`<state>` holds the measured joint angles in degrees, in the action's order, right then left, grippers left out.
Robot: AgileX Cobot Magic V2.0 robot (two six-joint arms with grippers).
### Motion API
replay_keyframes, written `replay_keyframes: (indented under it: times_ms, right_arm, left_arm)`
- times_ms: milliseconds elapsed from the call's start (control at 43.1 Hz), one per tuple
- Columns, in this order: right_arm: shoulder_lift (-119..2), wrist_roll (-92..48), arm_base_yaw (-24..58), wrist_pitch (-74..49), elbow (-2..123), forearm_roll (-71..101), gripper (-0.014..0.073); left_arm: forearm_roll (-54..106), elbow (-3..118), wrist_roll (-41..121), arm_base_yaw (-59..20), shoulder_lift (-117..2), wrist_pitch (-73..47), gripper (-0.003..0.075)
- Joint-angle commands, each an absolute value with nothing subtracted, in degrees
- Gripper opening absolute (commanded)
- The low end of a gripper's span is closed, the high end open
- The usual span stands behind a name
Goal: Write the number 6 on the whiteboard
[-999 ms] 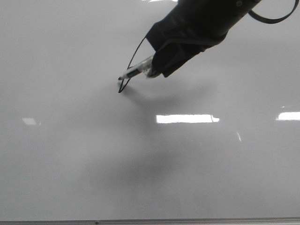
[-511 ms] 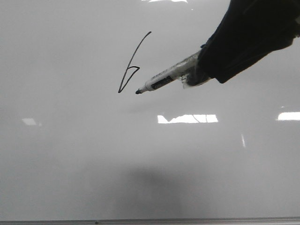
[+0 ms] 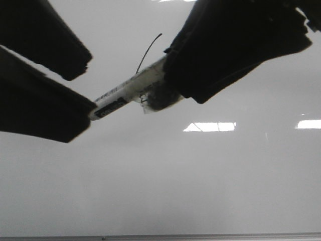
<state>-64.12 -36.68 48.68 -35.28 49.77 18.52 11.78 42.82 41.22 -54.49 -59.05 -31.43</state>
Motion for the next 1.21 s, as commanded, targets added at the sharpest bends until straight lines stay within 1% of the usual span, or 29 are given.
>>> replay_keyframes:
  times_ms: [0,70,186,627,743,813,883,952,1022,1068,1092,1138,1185]
  right_arm:
    - [-62.68,-37.29,49.39,-32.42,51.83,18.94,-0.0062]
    - [-62.68,-37.29,49.79,-32.55,51.83,18.94,-0.0062]
    - [-62.68,-37.29,49.78,-33.04,51.83,19.0,-0.0062]
    - [-62.68,-37.29,49.78,-33.12,51.83,19.0,-0.0062]
    - [-62.68,-37.29,49.78,-32.62,51.83,19.0,-0.006]
    - [-62.68,-37.29,49.78,-31.9,51.83,19.0,-0.0035]
    - [-62.68,-37.29,49.78,-31.24,51.83,19.0,0.0026]
    - [-62.68,-37.29,49.65,-30.53,51.83,19.0,0.012]
    - [-62.6,-37.29,49.44,-29.97,51.83,18.8,0.0239]
    - [-62.33,-37.29,49.44,-29.89,51.83,18.21,0.0347]
    - [-62.19,-37.29,49.44,-29.89,51.83,17.82,0.0374]
    - [-61.64,-37.09,49.34,-29.82,51.83,16.91,0.047]
    - [-60.79,-36.3,48.75,-29.66,51.78,16.72,0.051]
  left_arm:
    - [11.82,46.67,41.32,-55.98,-61.32,-27.9,0.0471]
    - [11.82,47.42,41.32,-56.09,-62.94,-28.02,0.0467]
    - [11.6,47.97,41.32,-56.09,-64.27,-27.9,0.0411]
    - [10.45,47.97,41.32,-56.09,-64.25,-26.45,0.0075]
    - [10.41,47.97,41.32,-56.09,-64.25,-26.49,0.001]
    - [10.31,47.97,41.32,-56.09,-64.25,-26.49,-0.0004]
    - [10.07,47.97,41.32,-55.98,-64.25,-26.49,-0.001]
    - [9.82,47.85,41.32,-55.98,-64.25,-25.95,-0.001]
    - [9.08,47.46,41.32,-55.98,-64.25,-25.13,-0.001]
    - [8.78,47.21,41.2,-55.85,-64.25,-24.94,-0.001]
    - [8.78,47.16,41.2,-55.59,-64.25,-24.94,-0.001]
    - [8.78,47.07,40.78,-54.97,-64.25,-24.94,-0.001]
    - [8.78,46.8,40.8,-54.05,-64.15,-24.94,-0.001]
